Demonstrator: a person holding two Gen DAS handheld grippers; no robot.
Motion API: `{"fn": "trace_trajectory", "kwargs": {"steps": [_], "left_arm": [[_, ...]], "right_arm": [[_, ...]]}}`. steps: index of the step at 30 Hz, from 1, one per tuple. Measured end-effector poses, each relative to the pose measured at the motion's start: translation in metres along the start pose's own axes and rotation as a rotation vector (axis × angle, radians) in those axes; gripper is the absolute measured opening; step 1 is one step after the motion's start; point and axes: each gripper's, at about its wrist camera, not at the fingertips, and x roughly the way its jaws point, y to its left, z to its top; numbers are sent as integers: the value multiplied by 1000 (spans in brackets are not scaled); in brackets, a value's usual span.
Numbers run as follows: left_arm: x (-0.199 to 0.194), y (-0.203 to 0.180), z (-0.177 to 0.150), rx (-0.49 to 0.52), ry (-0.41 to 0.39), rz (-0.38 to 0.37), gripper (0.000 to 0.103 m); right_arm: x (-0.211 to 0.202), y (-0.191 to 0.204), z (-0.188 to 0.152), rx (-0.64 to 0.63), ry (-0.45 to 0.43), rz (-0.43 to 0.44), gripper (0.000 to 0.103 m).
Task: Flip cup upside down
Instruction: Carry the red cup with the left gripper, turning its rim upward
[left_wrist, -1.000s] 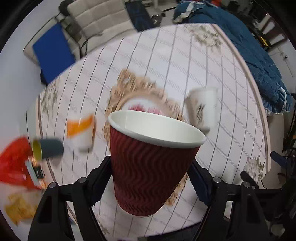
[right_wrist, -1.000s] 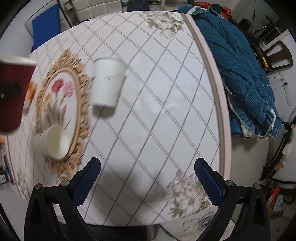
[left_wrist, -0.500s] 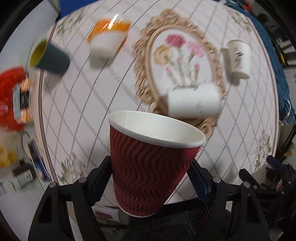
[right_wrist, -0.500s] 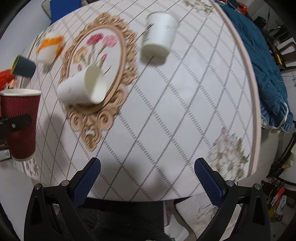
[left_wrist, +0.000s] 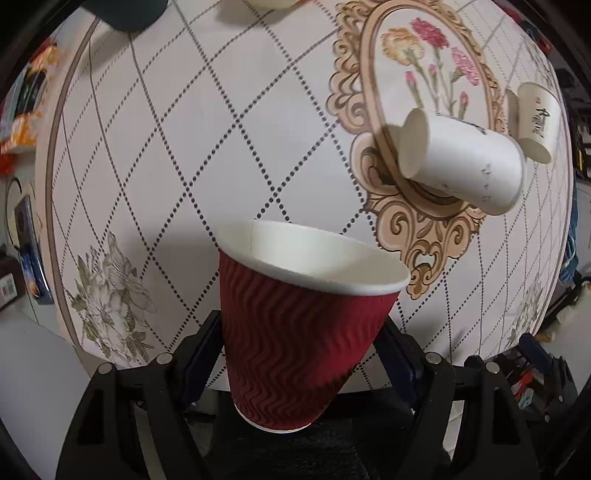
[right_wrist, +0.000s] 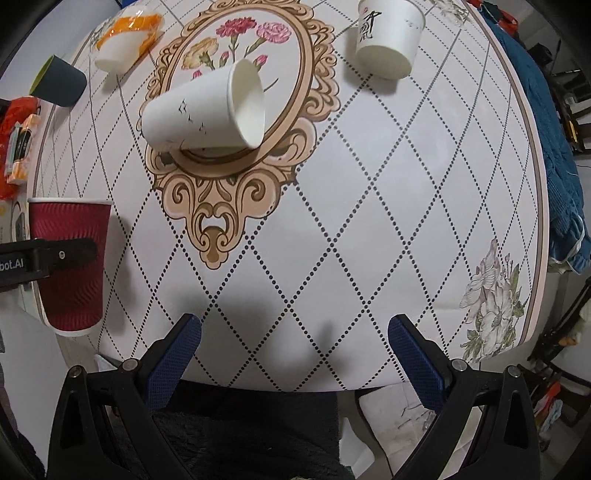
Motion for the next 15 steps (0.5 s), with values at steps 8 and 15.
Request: {"fn": "trace_trajectory", "kwargs": {"steps": [8, 15], "left_arm": [[13, 2, -3, -59, -11, -23, 78], [27, 2, -9, -108, -10, -51, 78]], "right_arm": [[8, -4, 2, 11, 9, -12, 103], [11, -12, 7, 16, 10, -21, 103]]}}
